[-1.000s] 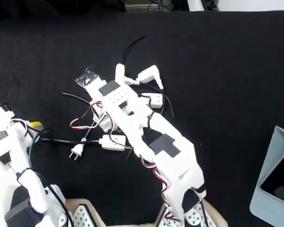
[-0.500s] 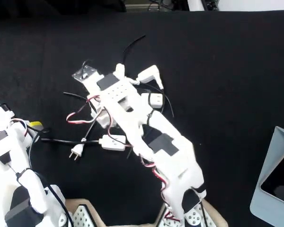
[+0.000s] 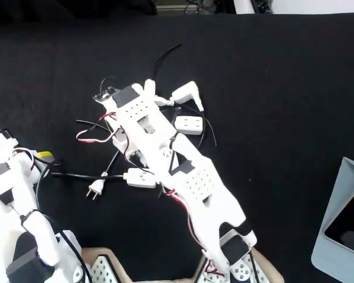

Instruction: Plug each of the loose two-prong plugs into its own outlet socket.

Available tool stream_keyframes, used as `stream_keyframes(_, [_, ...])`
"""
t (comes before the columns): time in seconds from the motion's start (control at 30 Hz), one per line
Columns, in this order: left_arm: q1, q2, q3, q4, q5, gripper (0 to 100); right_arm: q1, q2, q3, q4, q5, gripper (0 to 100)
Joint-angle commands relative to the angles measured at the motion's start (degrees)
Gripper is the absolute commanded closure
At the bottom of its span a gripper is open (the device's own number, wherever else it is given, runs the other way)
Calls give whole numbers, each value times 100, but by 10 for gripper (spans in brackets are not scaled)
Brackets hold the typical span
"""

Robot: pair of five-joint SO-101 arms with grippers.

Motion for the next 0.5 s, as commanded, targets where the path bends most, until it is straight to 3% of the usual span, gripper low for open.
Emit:
stream_keyframes(0.0, [13,-158,-31,-88,-53,678,79,31,-462,211,-53,887])
stream_keyframes(0.3, [13,-158,-31,-88,-53,678,273,-13,-462,229,-53,953])
stream_keyframes(0.47, [13,-158,-31,-88,-53,678,281,-66,-286,237,-62,897])
